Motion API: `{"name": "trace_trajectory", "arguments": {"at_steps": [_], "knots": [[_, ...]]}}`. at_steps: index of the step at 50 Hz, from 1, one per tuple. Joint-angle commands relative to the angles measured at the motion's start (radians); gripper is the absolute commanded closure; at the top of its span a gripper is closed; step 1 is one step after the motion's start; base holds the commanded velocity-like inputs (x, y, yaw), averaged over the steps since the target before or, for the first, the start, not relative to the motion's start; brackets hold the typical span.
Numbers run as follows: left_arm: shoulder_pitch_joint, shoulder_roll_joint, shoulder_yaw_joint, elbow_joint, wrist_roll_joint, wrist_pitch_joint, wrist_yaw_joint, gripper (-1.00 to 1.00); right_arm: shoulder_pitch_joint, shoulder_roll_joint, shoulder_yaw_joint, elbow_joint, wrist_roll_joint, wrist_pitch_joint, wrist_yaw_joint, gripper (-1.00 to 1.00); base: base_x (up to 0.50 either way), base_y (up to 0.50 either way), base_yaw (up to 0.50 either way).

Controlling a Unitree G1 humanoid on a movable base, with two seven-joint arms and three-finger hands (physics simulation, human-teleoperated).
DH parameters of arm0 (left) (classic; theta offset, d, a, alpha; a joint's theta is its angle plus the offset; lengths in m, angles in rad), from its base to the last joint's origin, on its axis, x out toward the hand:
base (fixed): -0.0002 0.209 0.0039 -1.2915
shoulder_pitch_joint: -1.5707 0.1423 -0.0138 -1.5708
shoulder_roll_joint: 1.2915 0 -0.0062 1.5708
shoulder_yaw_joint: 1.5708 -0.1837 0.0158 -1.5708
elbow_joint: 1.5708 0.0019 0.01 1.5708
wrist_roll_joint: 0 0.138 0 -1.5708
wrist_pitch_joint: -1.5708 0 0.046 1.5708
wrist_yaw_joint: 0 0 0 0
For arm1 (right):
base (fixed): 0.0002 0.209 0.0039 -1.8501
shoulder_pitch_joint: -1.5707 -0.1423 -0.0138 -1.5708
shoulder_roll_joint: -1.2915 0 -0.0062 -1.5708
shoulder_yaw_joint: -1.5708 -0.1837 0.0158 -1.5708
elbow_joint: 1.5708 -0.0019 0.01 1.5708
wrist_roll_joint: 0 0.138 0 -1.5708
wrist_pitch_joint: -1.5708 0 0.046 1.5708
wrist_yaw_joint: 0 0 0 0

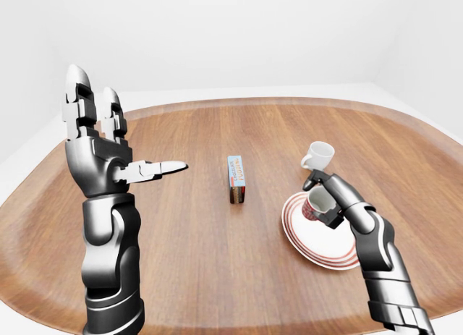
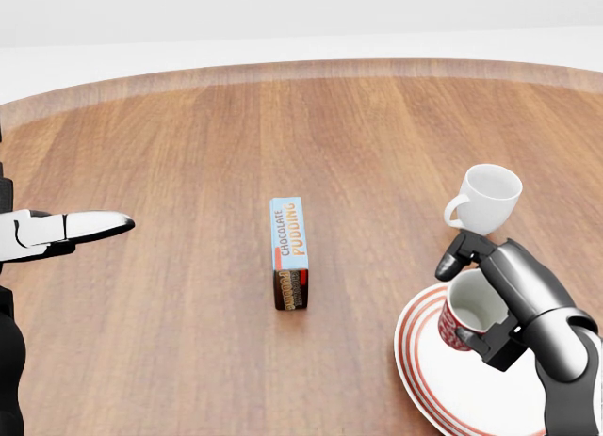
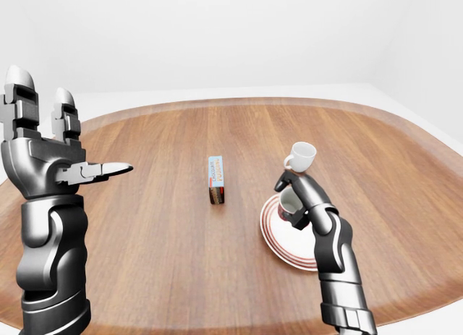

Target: Pick up the red mug and put it on the plate

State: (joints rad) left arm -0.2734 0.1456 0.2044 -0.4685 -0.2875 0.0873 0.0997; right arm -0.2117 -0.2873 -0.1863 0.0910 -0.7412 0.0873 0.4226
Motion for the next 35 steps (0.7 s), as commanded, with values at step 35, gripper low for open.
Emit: {"name": "trace_trajectory", "arguments": {"at_steps": [35], "knots": [[0.006,0.005,0.009,0.0,-0.001,0.0,-0.003,-1.0,-0.227,-0.095,0.07,0.719,0.096,0.0,-0.381,1.0,0.0,0.0,0.0]]}}
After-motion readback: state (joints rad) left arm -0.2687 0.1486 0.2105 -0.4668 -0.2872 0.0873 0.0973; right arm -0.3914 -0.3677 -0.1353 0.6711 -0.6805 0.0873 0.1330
